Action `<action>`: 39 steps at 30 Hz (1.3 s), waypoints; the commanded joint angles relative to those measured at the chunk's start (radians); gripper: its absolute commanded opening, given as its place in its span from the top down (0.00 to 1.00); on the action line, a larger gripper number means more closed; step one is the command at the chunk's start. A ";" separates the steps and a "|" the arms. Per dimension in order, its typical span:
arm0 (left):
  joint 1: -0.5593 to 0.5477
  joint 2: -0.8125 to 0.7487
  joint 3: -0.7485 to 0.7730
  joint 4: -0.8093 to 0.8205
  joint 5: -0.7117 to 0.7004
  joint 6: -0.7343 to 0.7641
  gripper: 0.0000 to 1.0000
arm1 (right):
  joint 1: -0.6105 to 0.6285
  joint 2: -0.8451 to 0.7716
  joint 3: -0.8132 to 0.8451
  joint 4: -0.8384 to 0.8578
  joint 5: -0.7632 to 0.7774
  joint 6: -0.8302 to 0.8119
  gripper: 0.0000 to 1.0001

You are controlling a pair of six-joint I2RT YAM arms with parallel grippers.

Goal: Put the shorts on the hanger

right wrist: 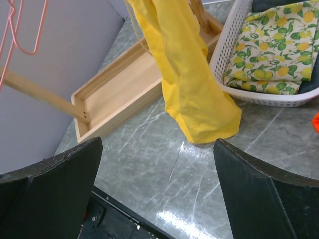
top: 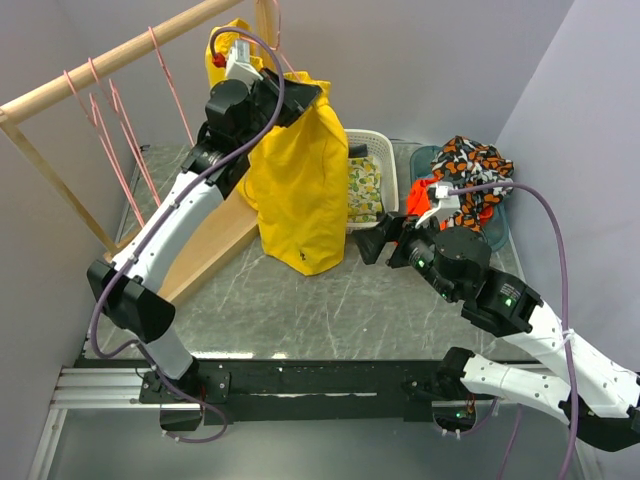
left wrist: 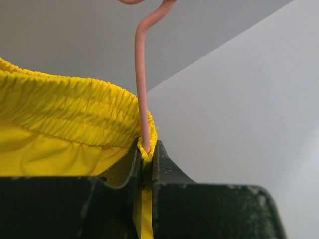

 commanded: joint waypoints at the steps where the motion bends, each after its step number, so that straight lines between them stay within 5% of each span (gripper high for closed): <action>1: 0.034 0.018 0.119 0.081 0.059 0.001 0.99 | 0.005 -0.005 -0.006 0.059 -0.016 0.012 0.00; 22: 0.204 0.282 0.427 0.042 0.125 -0.066 0.99 | 0.007 0.049 0.003 0.067 -0.044 -0.005 0.00; 39: 0.240 0.213 0.228 0.113 0.165 -0.109 0.99 | 0.007 0.054 -0.023 0.076 -0.068 0.001 0.00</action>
